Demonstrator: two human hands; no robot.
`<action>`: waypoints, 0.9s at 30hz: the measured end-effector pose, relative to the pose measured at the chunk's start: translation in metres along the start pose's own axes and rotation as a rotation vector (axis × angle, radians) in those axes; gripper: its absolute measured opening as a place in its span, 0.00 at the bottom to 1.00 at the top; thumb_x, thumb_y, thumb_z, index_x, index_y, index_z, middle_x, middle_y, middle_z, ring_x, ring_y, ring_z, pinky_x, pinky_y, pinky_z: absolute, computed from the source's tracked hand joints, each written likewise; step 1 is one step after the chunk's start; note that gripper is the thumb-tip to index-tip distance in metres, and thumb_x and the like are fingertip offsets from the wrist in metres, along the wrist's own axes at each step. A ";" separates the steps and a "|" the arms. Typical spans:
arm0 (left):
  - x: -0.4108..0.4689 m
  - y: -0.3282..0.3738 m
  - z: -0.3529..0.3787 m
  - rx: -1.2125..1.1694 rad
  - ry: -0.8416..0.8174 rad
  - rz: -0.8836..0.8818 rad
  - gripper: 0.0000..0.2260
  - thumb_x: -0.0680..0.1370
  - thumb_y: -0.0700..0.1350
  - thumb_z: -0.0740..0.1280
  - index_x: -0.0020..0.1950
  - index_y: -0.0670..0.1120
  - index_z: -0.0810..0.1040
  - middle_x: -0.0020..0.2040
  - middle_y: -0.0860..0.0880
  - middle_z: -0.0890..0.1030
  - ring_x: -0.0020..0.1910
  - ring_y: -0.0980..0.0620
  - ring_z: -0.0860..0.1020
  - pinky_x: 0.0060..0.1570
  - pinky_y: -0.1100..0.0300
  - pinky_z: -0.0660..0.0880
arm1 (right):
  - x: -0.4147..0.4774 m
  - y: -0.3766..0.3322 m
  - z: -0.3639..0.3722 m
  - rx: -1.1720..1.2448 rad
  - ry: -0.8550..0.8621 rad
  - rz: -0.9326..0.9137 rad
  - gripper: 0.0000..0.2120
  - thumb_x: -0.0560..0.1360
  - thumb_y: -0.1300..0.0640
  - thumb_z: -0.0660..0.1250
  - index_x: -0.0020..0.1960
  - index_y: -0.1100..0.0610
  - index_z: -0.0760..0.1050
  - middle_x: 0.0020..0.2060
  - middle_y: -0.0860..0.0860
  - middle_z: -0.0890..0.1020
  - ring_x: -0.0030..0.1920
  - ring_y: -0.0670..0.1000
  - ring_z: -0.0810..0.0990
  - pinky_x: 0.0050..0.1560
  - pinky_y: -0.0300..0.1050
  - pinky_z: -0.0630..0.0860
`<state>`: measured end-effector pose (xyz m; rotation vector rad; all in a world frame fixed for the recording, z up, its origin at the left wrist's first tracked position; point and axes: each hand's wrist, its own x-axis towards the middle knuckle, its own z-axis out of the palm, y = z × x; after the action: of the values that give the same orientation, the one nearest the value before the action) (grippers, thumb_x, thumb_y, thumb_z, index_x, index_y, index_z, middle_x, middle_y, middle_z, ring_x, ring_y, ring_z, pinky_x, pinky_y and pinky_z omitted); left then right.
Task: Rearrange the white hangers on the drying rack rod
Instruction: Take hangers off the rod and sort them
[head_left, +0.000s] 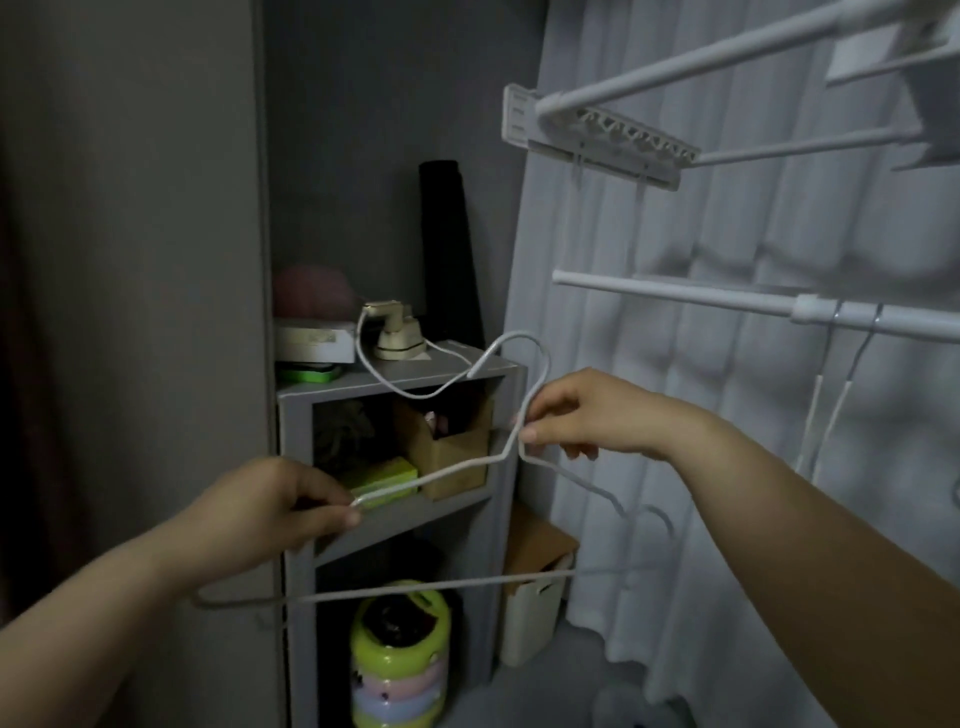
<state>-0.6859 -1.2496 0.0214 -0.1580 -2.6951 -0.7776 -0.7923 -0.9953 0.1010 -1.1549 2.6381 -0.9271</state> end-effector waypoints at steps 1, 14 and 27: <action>-0.011 -0.005 -0.008 -0.025 -0.010 0.001 0.11 0.70 0.48 0.71 0.28 0.61 0.78 0.20 0.60 0.76 0.21 0.65 0.73 0.25 0.73 0.66 | -0.001 -0.008 0.009 0.055 -0.042 0.006 0.05 0.72 0.58 0.68 0.38 0.51 0.78 0.26 0.43 0.79 0.23 0.40 0.72 0.25 0.32 0.69; -0.049 -0.013 -0.006 -0.072 0.212 0.080 0.15 0.76 0.43 0.64 0.62 0.45 0.74 0.60 0.48 0.74 0.63 0.49 0.71 0.58 0.65 0.65 | -0.041 -0.080 0.075 0.279 0.074 0.066 0.08 0.75 0.64 0.64 0.37 0.59 0.74 0.16 0.48 0.75 0.18 0.42 0.74 0.22 0.33 0.74; -0.026 0.085 0.060 -0.948 -0.552 -0.168 0.06 0.75 0.42 0.65 0.44 0.53 0.70 0.37 0.47 0.81 0.28 0.55 0.77 0.30 0.66 0.75 | -0.025 -0.022 0.059 0.178 0.476 0.272 0.13 0.76 0.60 0.63 0.33 0.58 0.68 0.14 0.47 0.74 0.15 0.44 0.73 0.16 0.33 0.69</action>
<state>-0.6624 -1.1462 0.0066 -0.4110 -2.5459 -2.2935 -0.7410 -1.0182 0.0626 -0.5661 2.8780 -1.4893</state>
